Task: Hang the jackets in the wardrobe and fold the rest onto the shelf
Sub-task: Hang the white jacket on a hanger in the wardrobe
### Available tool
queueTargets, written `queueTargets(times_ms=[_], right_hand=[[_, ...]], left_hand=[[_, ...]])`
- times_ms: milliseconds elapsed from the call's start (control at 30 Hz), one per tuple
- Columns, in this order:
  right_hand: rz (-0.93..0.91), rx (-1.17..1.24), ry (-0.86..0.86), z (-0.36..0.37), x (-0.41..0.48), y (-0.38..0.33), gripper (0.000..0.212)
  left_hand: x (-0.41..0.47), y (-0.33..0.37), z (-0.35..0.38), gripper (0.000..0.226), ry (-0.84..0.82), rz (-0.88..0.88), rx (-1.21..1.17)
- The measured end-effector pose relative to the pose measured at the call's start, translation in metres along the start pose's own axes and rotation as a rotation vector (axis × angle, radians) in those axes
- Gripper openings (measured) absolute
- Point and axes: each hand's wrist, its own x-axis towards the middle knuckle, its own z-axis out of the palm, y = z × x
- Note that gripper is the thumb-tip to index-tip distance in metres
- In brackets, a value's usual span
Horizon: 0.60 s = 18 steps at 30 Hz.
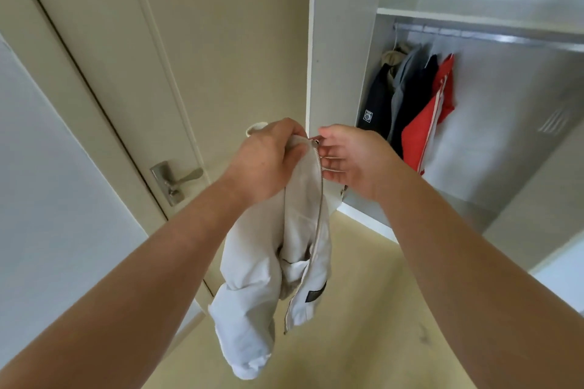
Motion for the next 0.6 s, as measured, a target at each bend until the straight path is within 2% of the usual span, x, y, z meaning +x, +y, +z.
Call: queueTargets(times_ms=[100, 233, 300, 433, 600], right_hand=[[0.053, 0.067, -0.011, -0.01, 0.004, -0.003, 0.012], [0.089, 0.046, 0.06, -0.02, 0.009, 0.002, 0.022], [0.101, -0.051, 0.133, -0.027, 0.012, 0.011, 0.027], [0.202, -0.253, 0.245, -0.051, 0.013, 0.04, 0.014], [0.287, -0.486, 0.313, -0.078, 0.013, 0.073, 0.007]], left_hand=[[0.014, -0.004, 0.007, 0.014, 0.024, 0.08, -0.013], [0.03, 0.003, 0.016, 0.006, 0.082, 0.162, -0.113], [0.039, 0.009, 0.018, 0.004, 0.117, 0.166, -0.169], [0.059, 0.016, 0.018, 0.003, 0.176, 0.107, -0.218], [0.077, 0.028, 0.035, 0.004, 0.173, -0.002, -0.303]])
